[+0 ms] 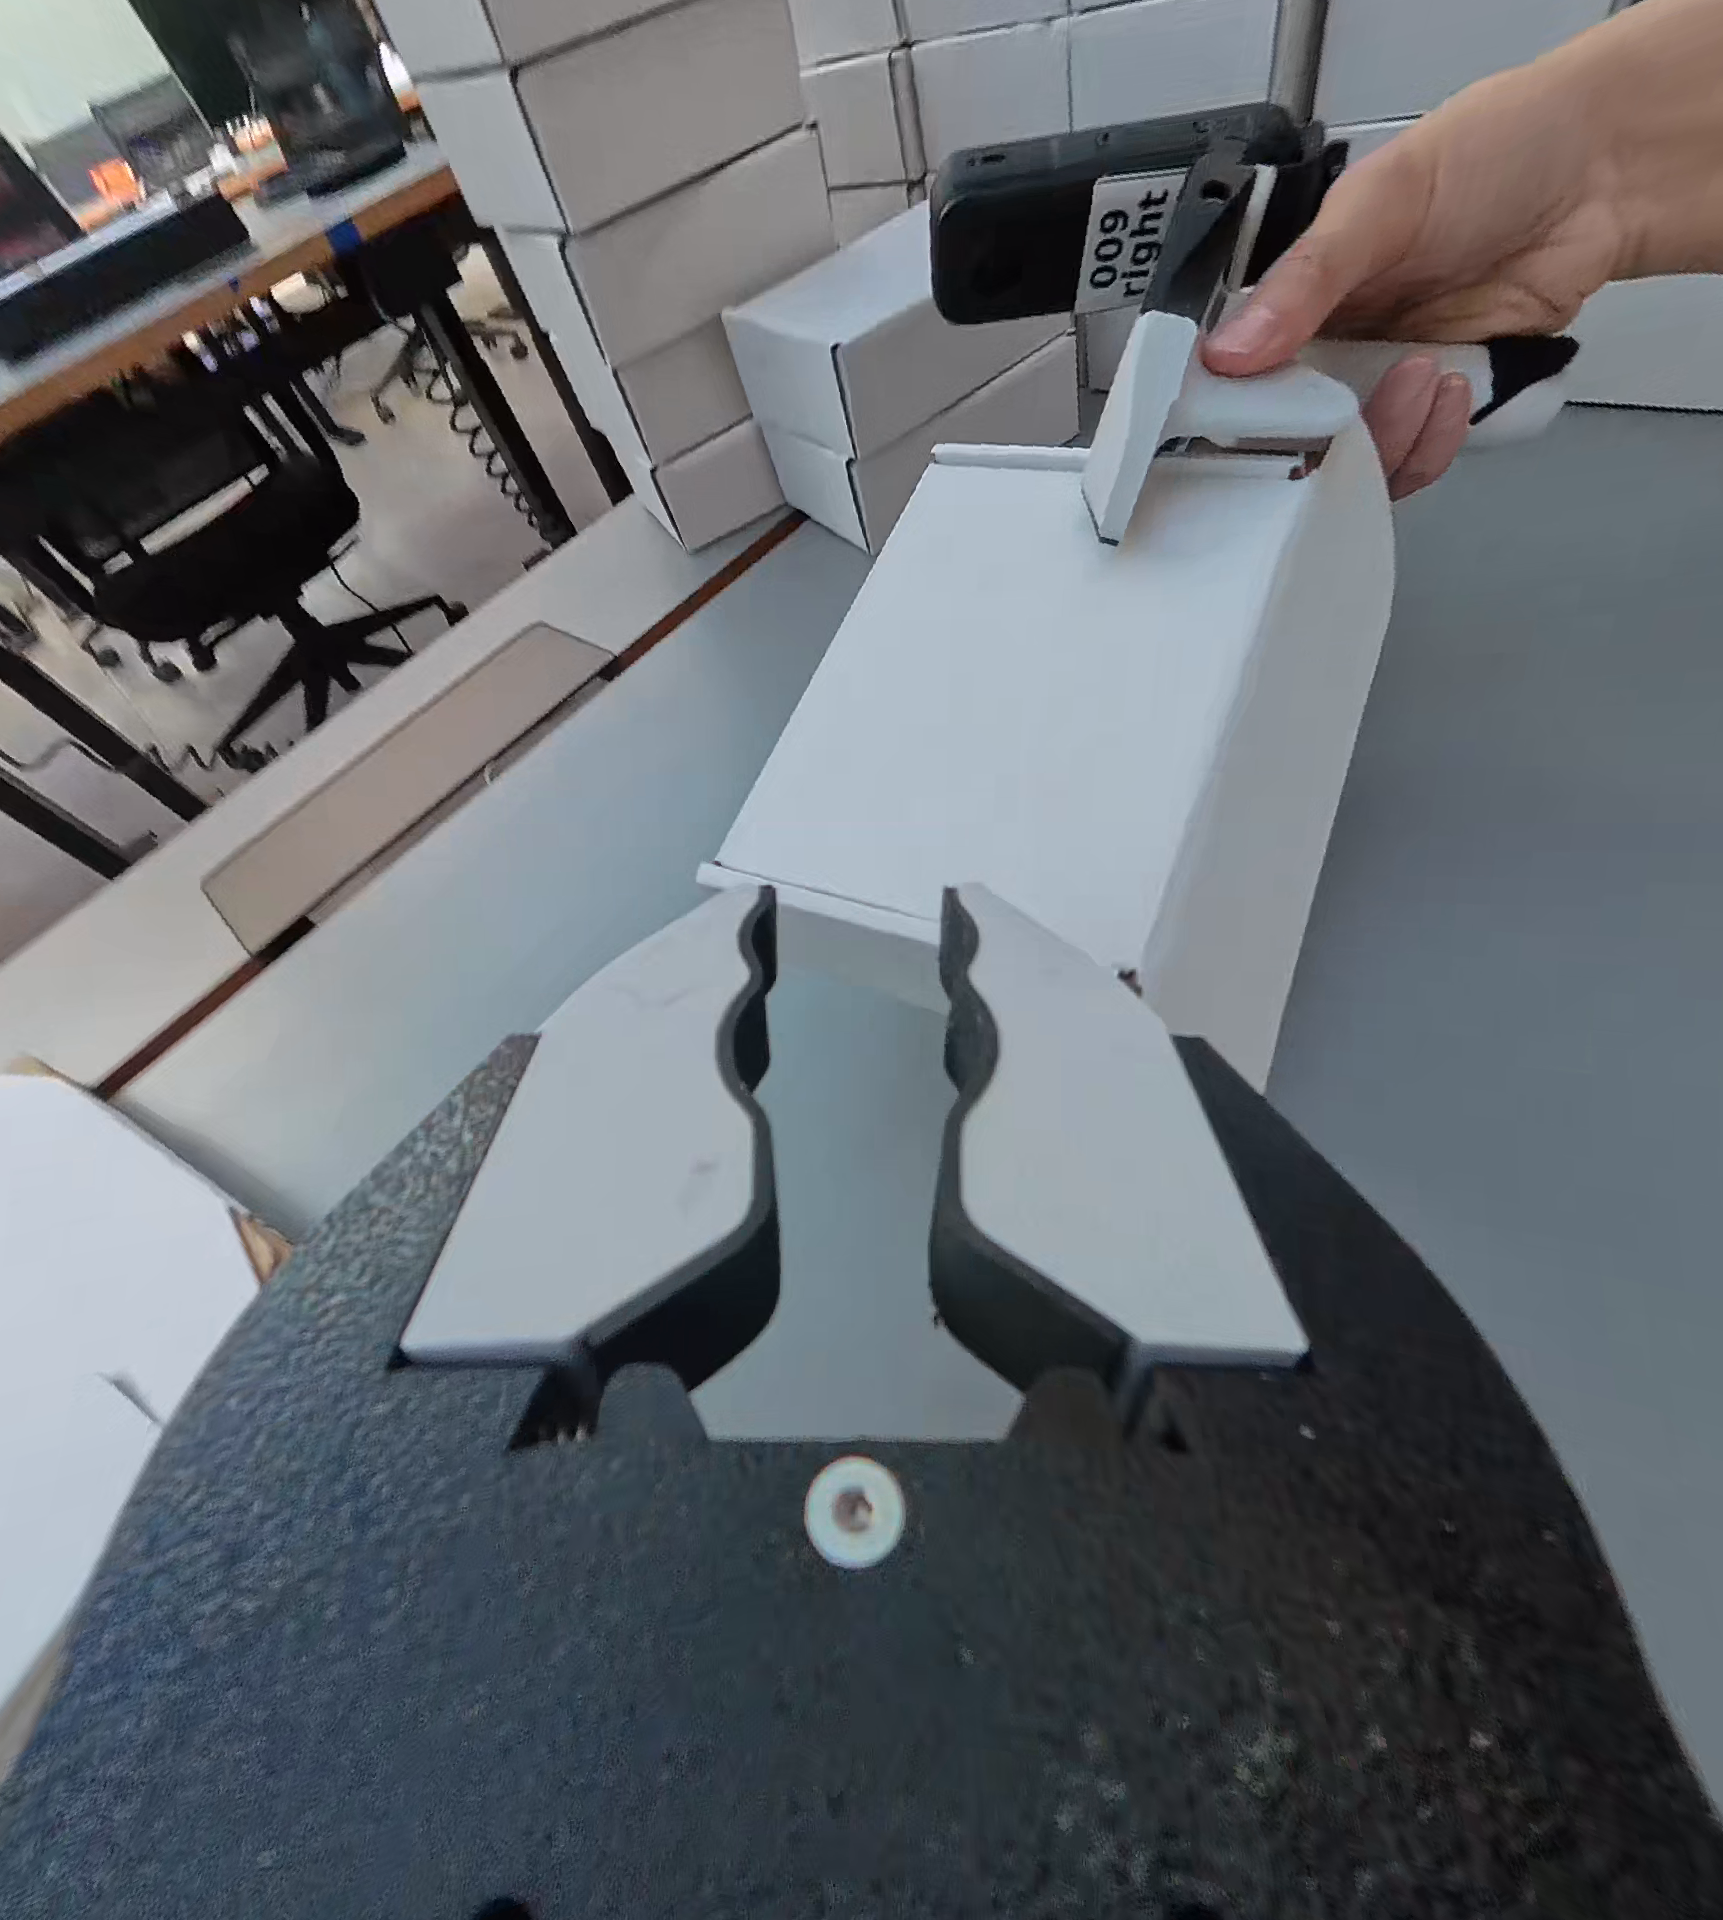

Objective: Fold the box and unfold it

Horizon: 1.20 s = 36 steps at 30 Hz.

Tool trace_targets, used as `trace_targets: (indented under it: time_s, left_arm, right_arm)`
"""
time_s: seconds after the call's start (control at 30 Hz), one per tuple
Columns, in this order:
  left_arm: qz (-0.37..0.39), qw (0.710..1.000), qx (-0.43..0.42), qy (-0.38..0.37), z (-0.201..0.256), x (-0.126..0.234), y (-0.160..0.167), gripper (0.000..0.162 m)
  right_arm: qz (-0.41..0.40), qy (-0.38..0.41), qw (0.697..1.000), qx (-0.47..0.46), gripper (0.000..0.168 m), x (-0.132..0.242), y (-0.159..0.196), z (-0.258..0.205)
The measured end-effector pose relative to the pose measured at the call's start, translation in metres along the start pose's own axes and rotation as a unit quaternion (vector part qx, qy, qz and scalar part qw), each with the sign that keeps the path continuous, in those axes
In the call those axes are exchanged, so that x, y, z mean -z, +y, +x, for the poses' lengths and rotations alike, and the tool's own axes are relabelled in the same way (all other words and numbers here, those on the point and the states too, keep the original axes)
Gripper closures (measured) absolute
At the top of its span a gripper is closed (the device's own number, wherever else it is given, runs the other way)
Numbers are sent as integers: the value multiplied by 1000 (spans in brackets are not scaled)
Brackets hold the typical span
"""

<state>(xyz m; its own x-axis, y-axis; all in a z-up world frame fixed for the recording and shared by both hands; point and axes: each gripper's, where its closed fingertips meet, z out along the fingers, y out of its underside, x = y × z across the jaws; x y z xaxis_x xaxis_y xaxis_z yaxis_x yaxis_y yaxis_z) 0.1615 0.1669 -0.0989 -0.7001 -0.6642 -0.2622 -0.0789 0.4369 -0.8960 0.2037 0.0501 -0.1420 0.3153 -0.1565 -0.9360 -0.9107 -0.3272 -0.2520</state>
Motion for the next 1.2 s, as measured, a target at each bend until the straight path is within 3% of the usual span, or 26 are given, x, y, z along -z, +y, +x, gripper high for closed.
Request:
trace_targets:
  time_s: [0.13, 0.27, 0.37, 0.43, 0.6, 0.87, 0.97, 1.2]
  left_arm:
    - [54, 973, -220, -47, 14, 31, -18, 119]
    - [60, 905, -408, -101, 36, 40, -15, 106]
    - [77, 837, -526, -130, 56, 40, -16, 98]
    - [91, 798, -580, -136, 69, 38, -17, 95]
    - [113, 733, -659, -129, 91, 29, -17, 81]
    - [134, 708, -685, -102, 114, 21, -23, 78]
    - [133, 693, -703, -88, 120, 19, -19, 91]
    - [114, 715, -685, -76, 118, 17, -11, 94]
  right_arm:
    - [-10, -77, 997, -17, 97, 11, 8, -19]
    - [-28, -133, 990, -24, 97, 17, 15, -34]
    - [-67, -147, 987, -23, 97, 12, 28, -40]
    - [-93, -145, 985, -16, 97, 7, 37, -44]
    - [-109, -142, 984, -15, 97, -2, 42, -49]
    - [-121, -138, 983, -18, 97, -12, 47, -52]
    - [-130, -131, 983, -17, 97, -18, 51, -50]
    - [-135, -133, 982, -23, 98, -19, 56, -42]
